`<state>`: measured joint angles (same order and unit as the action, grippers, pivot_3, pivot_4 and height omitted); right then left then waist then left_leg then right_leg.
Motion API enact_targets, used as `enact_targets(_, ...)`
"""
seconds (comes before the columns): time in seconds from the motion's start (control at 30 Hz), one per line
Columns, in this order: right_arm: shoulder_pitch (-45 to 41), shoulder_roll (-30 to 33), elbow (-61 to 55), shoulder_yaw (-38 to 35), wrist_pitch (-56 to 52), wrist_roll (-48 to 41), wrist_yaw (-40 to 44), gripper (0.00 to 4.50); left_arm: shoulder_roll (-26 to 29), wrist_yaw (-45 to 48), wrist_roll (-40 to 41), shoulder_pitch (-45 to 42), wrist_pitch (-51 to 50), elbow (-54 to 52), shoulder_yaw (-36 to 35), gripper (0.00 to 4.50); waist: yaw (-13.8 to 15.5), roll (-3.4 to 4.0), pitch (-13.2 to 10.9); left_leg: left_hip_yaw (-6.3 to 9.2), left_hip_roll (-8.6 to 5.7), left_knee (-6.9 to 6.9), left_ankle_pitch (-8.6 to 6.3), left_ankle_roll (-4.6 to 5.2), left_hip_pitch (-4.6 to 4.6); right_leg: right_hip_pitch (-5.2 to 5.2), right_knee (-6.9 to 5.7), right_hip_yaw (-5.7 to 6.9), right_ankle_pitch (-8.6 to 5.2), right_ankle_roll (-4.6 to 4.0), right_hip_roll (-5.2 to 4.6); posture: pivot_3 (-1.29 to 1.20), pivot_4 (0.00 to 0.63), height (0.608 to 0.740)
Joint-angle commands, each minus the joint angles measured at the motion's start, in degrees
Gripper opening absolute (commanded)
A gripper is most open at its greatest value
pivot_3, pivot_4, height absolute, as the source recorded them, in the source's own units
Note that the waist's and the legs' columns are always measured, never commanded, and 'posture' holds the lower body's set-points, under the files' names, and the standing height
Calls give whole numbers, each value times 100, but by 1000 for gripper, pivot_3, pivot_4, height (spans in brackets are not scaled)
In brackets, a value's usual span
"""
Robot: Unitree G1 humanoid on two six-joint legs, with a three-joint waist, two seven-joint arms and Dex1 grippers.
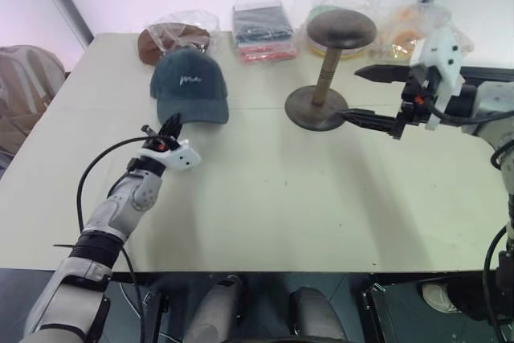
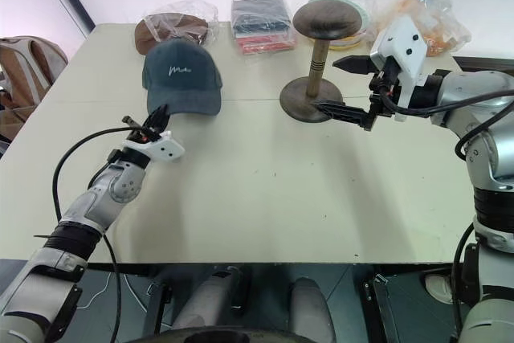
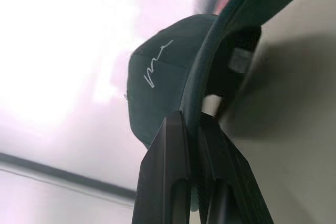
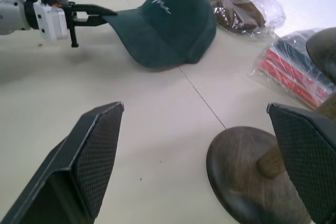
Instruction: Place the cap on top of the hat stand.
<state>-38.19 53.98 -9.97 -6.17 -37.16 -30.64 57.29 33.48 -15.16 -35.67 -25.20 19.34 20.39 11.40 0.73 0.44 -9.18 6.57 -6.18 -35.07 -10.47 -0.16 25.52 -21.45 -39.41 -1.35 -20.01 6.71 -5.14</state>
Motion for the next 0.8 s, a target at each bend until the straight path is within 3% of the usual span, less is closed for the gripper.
enact_targets(0.03,-200,189,-58,-353,-25,-122,57,4500,-117,-62,42,-261,-151,-748,-304,47,-6,0,0,0,1,0,0,0,0,0,0,0,0,0,1,0,150,740)
enact_targets(0.33,-432,788,429,-1125,-341,-485,236,4500,-640,81,25,-1386,-434,-1199,-299,47,0,-8,-5,-2,0,-2,0,1,0,2,1,8,0,0,3,0,150,740)
enact_targets(0.8,400,1384,428,-1849,-780,-627,273,4500,-1672,-121,41,-2999,-19,-111,72,47,6,-27,-17,-7,1,-6,0,2,1,5,2,8,1,2,6,0,150,740)
